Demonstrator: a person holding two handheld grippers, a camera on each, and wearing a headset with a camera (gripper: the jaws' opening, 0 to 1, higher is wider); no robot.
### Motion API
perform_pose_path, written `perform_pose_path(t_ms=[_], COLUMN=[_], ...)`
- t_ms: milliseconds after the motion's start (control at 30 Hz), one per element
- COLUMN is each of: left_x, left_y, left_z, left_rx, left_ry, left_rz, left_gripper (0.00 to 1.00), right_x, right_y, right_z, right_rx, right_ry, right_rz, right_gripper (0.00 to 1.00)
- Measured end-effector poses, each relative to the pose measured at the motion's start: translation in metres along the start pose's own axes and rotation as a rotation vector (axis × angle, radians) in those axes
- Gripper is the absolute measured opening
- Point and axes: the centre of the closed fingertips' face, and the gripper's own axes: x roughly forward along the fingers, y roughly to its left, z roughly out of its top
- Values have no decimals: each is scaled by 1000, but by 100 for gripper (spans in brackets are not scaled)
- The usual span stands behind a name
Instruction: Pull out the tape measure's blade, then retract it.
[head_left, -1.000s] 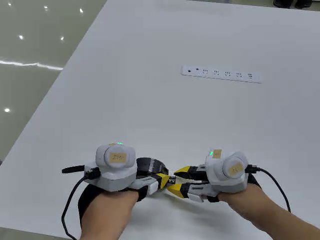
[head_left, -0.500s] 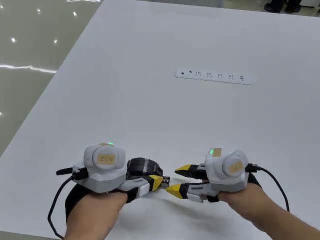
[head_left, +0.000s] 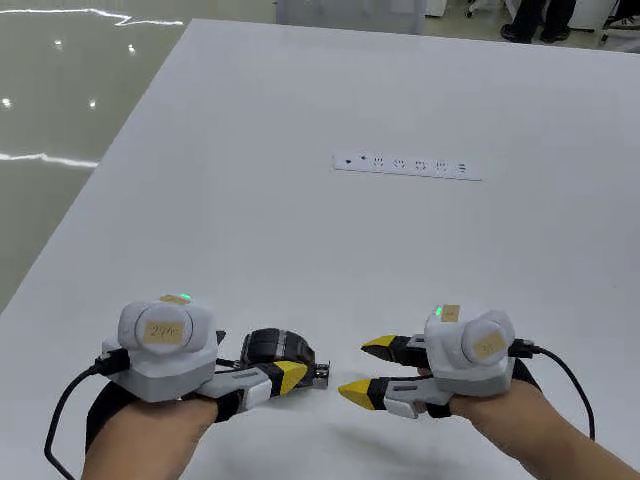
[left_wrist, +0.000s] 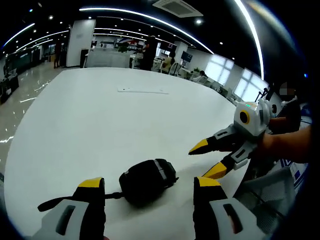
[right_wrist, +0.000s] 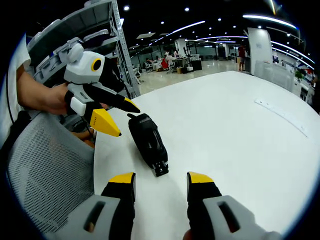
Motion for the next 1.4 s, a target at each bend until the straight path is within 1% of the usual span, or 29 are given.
perform_pose_path(t_ms=[100,200,333,533,633,733,867,1000,1100,1167,1233,1333,1400], left_x=[-5,-9,-15,-23,-26,-29,-33,-38,-44,-47,-50,-55,-57], left_y=[-1,-3,-4,-2,0,2,5,10,14,15,15,18,22], left_z=[1,0,-3,-7,-8,-11,-15,-21,-22,-23,-25,-28,-32], left_rx=[7,27,50,83,85,99,103,110,112,103,108,113,106], left_ry=[-9,-11,-10,-7,-10,-9,-10,-2,-11,-15,-15,-13,-11], left_rz=[-16,-29,-46,-60,-68,-77,-90,-89,-86,-88,-93,-94,-89], left_gripper=[71,72,74,77,79,80,82,84,85,86,86,86,87], right_x=[-9,-19,-30,-48,-56,-65,-75,-84,-89,-93,-97,-103,-107], right_y=[-2,-3,-6,-9,-12,-13,-14,-15,-17,-17,-18,-17,-17], right_z=[1,1,-3,-10,-14,-19,-23,-27,-31,-35,-40,-46,-50], right_rx=[5,11,19,35,46,51,68,77,86,97,104,122,128], right_ry=[-4,-12,-14,-16,-17,-11,-14,-16,-16,-12,-6,-8,-8], right_rz=[-19,-37,-58,-88,-103,-116,-136,-158,-171,-178,-188,-198,-209], right_gripper=[43,44,48,52,56,58,62,66,69,71,73,74,75])
